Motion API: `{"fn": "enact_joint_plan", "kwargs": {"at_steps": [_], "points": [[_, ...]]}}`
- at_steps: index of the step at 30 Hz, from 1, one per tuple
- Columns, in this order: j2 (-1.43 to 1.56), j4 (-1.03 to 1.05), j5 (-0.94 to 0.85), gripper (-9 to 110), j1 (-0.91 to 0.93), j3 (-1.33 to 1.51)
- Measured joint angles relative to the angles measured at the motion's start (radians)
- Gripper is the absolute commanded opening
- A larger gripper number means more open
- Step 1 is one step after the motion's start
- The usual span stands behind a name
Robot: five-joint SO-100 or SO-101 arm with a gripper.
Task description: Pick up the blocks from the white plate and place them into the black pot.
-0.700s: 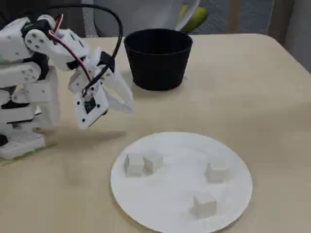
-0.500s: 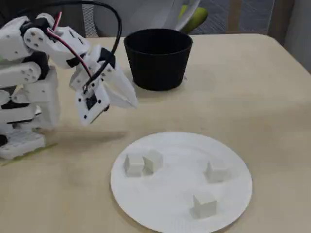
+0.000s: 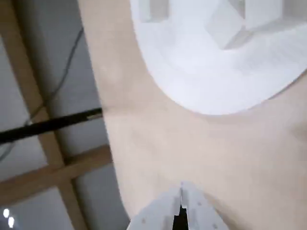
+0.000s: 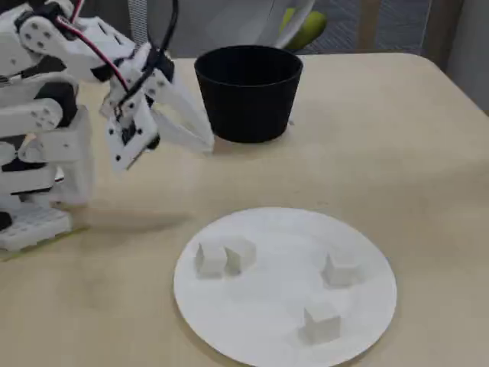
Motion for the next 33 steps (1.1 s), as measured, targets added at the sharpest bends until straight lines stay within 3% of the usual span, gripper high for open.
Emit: {"fn": "enact_joint_plan", "kwargs": {"at_steps": [7,14,33], "points": [[-0.408,0.124,-0.002,-2,0.046,-0.417],[-0.913,0.278,0.044,-2,0.222,-0.865],[-1.930,0.431,0.509,-2,0.367,-1.654]]}}
